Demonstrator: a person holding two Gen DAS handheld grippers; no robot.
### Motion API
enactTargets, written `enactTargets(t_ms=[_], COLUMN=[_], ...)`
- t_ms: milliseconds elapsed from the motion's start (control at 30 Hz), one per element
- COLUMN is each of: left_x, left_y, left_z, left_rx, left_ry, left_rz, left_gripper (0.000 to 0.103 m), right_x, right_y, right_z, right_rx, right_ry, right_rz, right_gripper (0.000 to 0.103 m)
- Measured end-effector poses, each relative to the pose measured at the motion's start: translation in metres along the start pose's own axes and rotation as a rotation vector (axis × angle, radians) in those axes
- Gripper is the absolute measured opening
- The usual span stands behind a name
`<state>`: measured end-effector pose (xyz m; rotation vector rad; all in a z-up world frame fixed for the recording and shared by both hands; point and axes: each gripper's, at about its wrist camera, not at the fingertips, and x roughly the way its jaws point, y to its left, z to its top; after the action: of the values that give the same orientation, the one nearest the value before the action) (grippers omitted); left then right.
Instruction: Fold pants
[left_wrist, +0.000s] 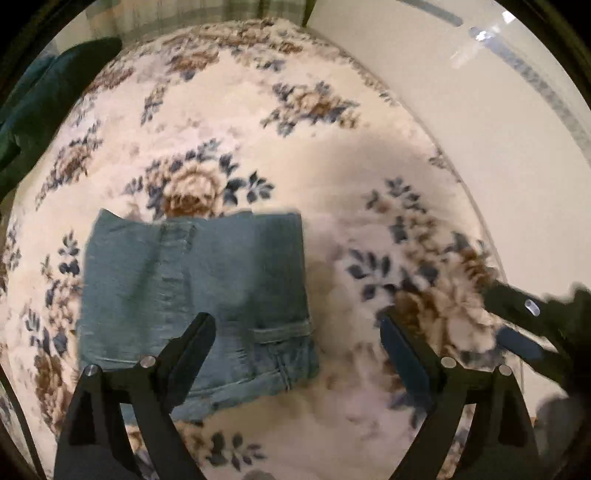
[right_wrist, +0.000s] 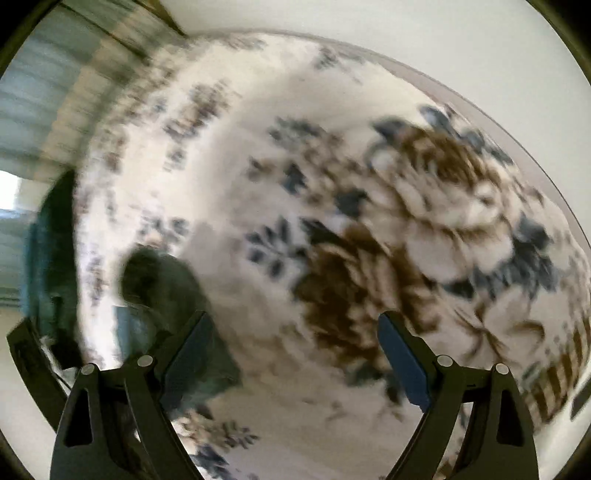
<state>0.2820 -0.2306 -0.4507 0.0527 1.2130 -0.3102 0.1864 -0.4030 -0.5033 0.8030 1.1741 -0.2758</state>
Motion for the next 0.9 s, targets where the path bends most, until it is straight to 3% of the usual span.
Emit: enactTargets(t_ms=[100,233,300,367,467,500,600,633,667,733,833,900], left_x=[-0.032,-0.039,-0.024,-0.006,0.016,0.022,0.029,0.030,0.032,0.038,0.052,0.056], left_y=[0.021,0.100,0.144,0.183,0.234,0.246,0.264,0.265,0.263,0.258,0.255,0.255], left_z=[0.004,0.014,0.015,0.015,0.008,0.005,-0.003,-0.005,-0.006,-0.009,-0.015,-0.018], left_rx=[-0.003,-0.074,-0.121,-0.177,-0.296,-0.333,-0.405,-0.412,-0.411,-0.392,-0.383,-0.397], left_ry=[-0.053,-0.058,-0.012,0.042,0.099,0.118,0.123,0.119,0.119,0.138,0.182,0.213], left_rz=[0.088,0.246,0.287,0.321,0.292,0.272,0.205,0.176,0.150,0.140,0.146,0.143], left_gripper=[0.091,0.091,0.091,0.091,0.091,0.091,0.091,0.091,0.091,0.091,0.091,0.091], right_x=[0.002,0.029,0.055,0.092,0.149,0.163,0.193,0.193,0.189,0.170,0.129,0.155], right_y=[0.023,0.082,0.109,0.131,0.142,0.142,0.134,0.135,0.139,0.156,0.175,0.150], right_z=[0.011,0.008,0.000,-0.007,-0.009,-0.008,-0.002,-0.001,-0.002,-0.006,0.000,0.012], right_rx=[-0.065,-0.280,-0.336,-0.376,-0.394,-0.385,-0.295,-0.287,-0.300,-0.370,-0.481,-0.384], right_ry=[0.060,0.117,0.171,0.222,0.295,0.316,0.381,0.372,0.350,0.281,0.080,0.196], right_rz=[0.084,0.021,0.043,0.035,-0.046,-0.059,-0.019,-0.009,-0.001,-0.010,-0.051,-0.093], right_gripper=[0.093,0.092,0.075,0.066,0.061,0.048,0.030,0.026,0.016,0.014,0.012,0.012])
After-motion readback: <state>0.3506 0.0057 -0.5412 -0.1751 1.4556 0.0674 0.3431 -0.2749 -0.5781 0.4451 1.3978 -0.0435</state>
